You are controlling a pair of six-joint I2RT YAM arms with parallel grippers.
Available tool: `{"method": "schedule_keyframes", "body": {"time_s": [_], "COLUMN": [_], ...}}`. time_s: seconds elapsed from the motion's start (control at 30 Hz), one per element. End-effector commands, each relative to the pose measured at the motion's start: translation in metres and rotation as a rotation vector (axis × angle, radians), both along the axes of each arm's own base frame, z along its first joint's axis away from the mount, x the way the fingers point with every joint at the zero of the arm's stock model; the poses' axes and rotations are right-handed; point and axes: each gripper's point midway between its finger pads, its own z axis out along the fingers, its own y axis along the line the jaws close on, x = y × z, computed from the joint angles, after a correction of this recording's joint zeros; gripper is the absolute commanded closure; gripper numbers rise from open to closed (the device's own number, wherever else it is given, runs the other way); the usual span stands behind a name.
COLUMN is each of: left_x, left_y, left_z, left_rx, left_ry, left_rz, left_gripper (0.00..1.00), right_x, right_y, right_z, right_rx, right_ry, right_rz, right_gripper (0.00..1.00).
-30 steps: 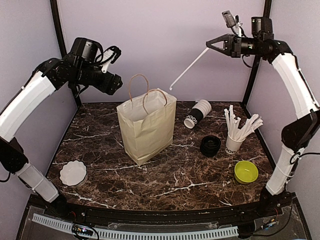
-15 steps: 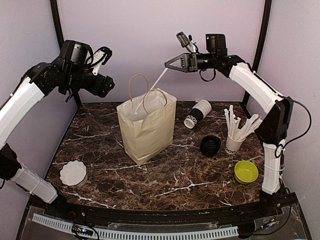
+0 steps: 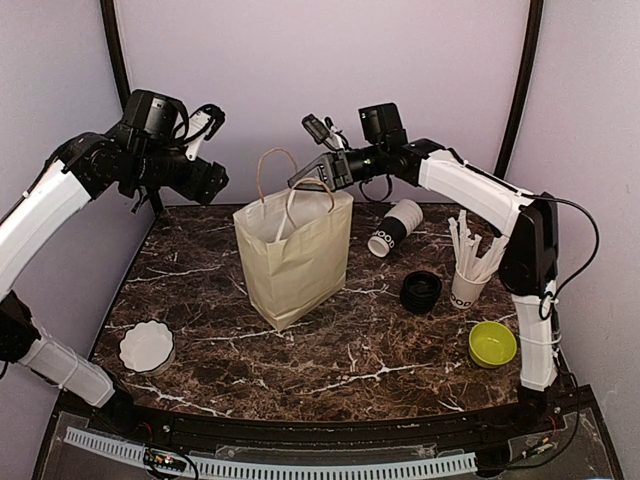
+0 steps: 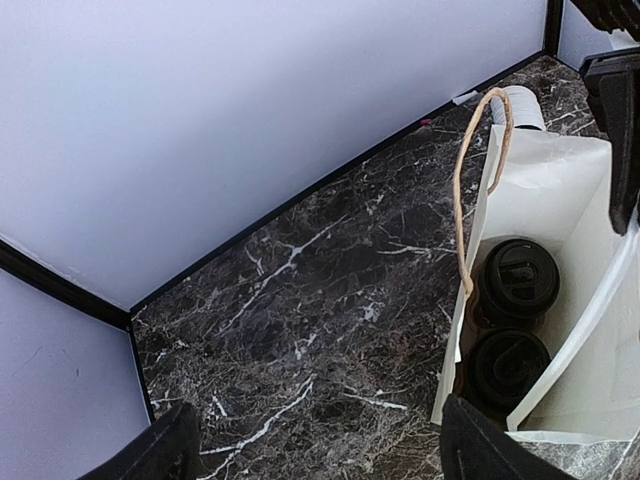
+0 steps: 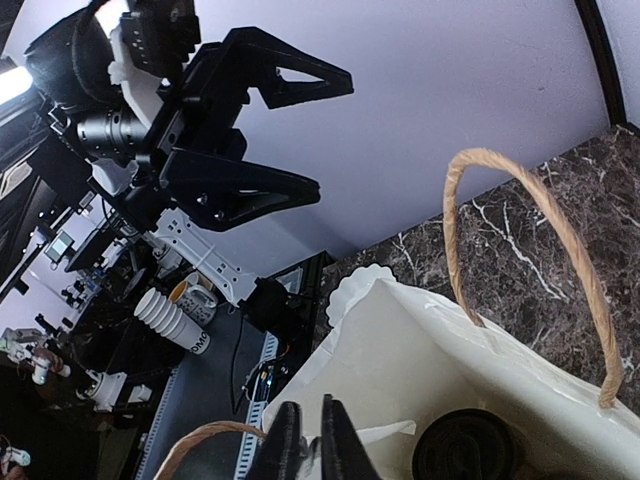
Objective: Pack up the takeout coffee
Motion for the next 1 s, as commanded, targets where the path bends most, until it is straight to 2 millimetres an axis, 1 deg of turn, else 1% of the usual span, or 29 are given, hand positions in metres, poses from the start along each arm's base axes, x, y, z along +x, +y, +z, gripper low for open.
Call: {"method": "schedule_keyframes", "body": {"time_s": [0.0,0.1,0.2,0.27,0.37,0.43,0.47,0.53,0.6,0.7,0.73,0.8,0.9,0.97], "left_x": [-0.003,-0.004,-0.004,-0.004,-0.003,-0.001,0.0,0.002,0.004,0.008,0.008,0.01,0.011,0.011], "left_y": [0.003,0.003,0.004,0.004,0.004,0.004,0.004,0.004,0.003,0.002,0.002,0.0,-0.002,-0.003], "left_z": [0.008,0.006,0.005,0.005,0.009,0.01,0.011,0.014,0.018,0.026,0.027,0.037,0.045,0.049], "left_rx": [-0.024,-0.02,-0.018,-0.016,-0.021,-0.021,-0.023,-0.028,-0.037,-0.058,-0.064,-0.1,-0.13,-0.14], "left_ry": [-0.028,-0.024,-0.024,-0.029,-0.049,-0.066,-0.072,-0.089,-0.11,-0.148,-0.155,-0.197,-0.236,-0.259], "left_rz": [0.004,0.006,0.007,0.007,0.007,0.01,0.012,0.015,0.015,0.022,0.023,0.024,0.019,0.01], "left_gripper": [0.15,0.15,0.15,0.15,0.14,0.12,0.12,0.11,0.1,0.1,0.1,0.1,0.11,0.11], "right_x": [0.003,0.007,0.017,0.025,0.038,0.048,0.053,0.065,0.074,0.083,0.081,0.075,0.059,0.045], "right_y": [0.004,-0.002,-0.016,-0.031,-0.063,-0.091,-0.105,-0.14,-0.176,-0.233,-0.251,-0.284,-0.332,-0.363], "right_z": [-0.012,-0.004,0.016,0.029,0.048,0.058,0.057,0.058,0.055,0.041,0.037,0.02,-0.003,-0.012], "right_rx": [-0.031,-0.044,-0.058,-0.065,-0.085,-0.113,-0.136,-0.187,-0.246,-0.355,-0.395,-0.465,-0.524,-0.551], "right_ry": [-0.033,-0.106,-0.213,-0.276,-0.365,-0.424,-0.441,-0.482,-0.495,-0.478,-0.48,-0.434,-0.366,-0.336], "right_rz": [-0.03,-0.067,-0.148,-0.204,-0.294,-0.367,-0.402,-0.483,-0.558,-0.659,-0.687,-0.732,-0.805,-0.846], "right_gripper": [0.78,0.66,0.57,0.52,0.49,0.49,0.49,0.49,0.5,0.51,0.52,0.53,0.57,0.58]}}
